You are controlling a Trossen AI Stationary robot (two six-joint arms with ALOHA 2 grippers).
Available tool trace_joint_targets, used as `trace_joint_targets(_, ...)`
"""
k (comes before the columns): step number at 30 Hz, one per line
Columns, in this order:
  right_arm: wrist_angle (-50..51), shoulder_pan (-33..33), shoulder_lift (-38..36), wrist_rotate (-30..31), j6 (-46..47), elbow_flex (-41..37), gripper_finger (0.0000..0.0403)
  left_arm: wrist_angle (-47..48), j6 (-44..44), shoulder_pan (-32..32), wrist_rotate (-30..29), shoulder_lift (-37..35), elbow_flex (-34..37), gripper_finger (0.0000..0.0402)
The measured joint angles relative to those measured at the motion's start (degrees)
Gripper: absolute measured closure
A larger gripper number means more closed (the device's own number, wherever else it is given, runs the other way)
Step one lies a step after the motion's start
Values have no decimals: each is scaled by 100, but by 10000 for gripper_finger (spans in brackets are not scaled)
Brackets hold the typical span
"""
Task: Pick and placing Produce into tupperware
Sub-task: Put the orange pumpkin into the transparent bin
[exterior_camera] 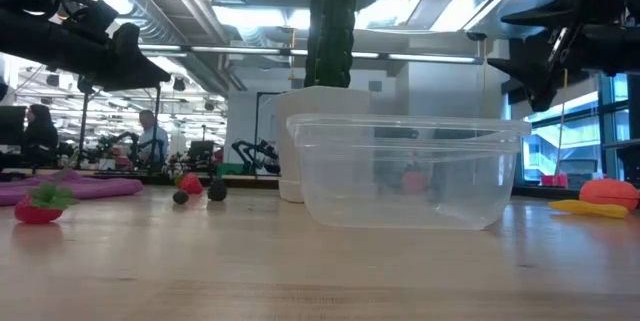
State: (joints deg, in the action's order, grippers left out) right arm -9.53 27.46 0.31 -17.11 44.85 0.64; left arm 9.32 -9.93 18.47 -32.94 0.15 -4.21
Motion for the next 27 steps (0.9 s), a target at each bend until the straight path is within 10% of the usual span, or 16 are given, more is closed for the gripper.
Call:
trace_joint_targets(11,1601,2,744,994,-1671,1849,115,-1,0,0,0,1,0,225)
trace_joint_targets(27,8124,-5,5248,1800,-628,6798,115,-2,2,1,-1,-1,-1,225)
